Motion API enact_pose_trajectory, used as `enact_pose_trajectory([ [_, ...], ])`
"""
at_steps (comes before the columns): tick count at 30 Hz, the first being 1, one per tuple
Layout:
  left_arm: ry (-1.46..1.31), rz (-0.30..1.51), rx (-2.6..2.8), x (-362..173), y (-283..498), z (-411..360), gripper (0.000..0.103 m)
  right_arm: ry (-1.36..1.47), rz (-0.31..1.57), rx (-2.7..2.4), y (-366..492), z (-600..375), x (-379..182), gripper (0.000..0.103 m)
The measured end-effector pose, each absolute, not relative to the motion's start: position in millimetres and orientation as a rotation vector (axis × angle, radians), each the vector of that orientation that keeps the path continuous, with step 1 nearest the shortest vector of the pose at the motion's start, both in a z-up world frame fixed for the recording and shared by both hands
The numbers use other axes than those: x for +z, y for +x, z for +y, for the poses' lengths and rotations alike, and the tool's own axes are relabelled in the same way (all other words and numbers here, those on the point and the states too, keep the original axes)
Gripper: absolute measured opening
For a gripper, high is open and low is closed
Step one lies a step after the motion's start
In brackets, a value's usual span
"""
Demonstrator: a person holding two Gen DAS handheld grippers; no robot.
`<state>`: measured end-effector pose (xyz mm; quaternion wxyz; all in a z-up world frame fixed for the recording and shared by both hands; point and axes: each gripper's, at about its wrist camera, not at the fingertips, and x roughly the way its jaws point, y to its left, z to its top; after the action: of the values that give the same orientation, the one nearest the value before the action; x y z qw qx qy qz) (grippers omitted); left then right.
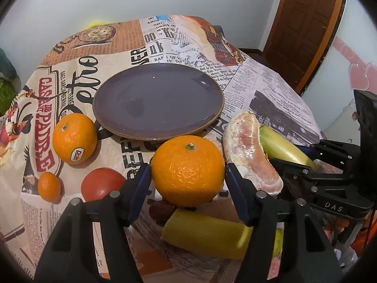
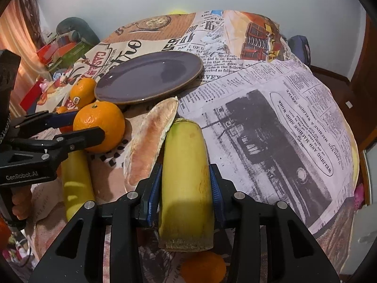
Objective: Organize fruits
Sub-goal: 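Grasp the orange with the left tool while the right tool carries the yellow cylinder to the plate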
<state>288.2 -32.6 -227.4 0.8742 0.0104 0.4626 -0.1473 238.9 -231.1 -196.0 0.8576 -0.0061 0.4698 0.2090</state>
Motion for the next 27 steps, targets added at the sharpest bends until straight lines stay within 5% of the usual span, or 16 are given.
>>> enact_pose_trajectory([
  [27, -0.028, 0.768, -0.199, -144.6, 287.0, 25.0, 0.062, -0.072, 0.765, 0.474, 266.9, -189.8, -114.0, 0.036],
])
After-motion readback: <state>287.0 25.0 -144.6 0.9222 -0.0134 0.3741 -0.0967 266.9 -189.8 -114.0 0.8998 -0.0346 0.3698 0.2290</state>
